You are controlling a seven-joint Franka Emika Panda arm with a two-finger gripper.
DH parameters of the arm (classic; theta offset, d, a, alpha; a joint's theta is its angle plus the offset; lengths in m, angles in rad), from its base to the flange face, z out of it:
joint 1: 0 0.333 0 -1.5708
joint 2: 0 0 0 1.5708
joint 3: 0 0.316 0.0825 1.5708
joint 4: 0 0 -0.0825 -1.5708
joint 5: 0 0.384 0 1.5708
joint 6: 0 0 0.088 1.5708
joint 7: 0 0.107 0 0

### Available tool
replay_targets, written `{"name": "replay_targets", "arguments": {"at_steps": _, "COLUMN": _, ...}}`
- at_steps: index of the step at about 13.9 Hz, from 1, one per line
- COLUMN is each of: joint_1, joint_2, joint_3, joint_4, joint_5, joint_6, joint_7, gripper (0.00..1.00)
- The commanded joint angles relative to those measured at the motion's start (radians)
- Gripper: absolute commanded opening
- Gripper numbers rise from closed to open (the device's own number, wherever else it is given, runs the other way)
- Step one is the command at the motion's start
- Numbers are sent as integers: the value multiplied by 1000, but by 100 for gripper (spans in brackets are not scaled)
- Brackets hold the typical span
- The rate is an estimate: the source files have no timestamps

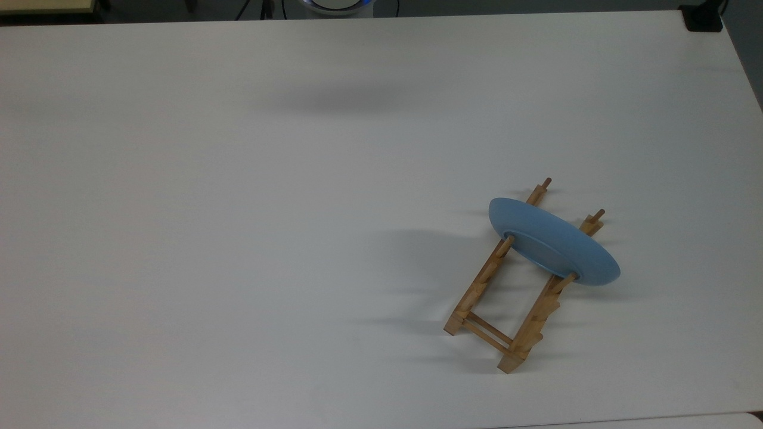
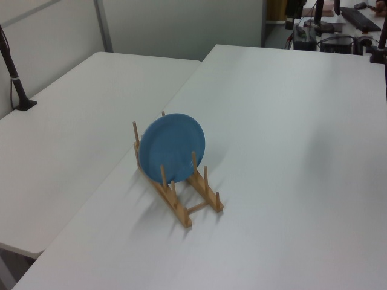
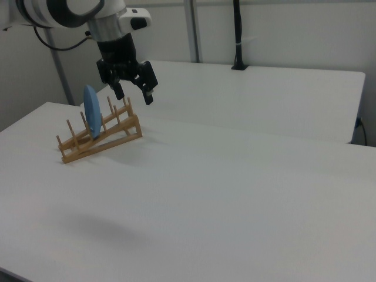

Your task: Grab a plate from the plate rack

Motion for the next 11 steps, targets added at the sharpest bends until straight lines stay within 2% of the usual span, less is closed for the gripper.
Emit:
{"name": "replay_targets", "arguments": {"at_steps": 1, "joint_1": 2, "joint_2": -38, "joint_3": -7, "joint_4": -34, "joint_5": 45, "joint_6": 11, "joint_7": -23, "gripper": 100}}
{"name": "replay_targets", "arguments": {"at_steps": 11, "joint_1": 2, "joint_2": -37, "joint_3": -4, "joint_4": -34, "joint_5": 50, "joint_6": 5, "joint_7": -23, "gripper": 100}}
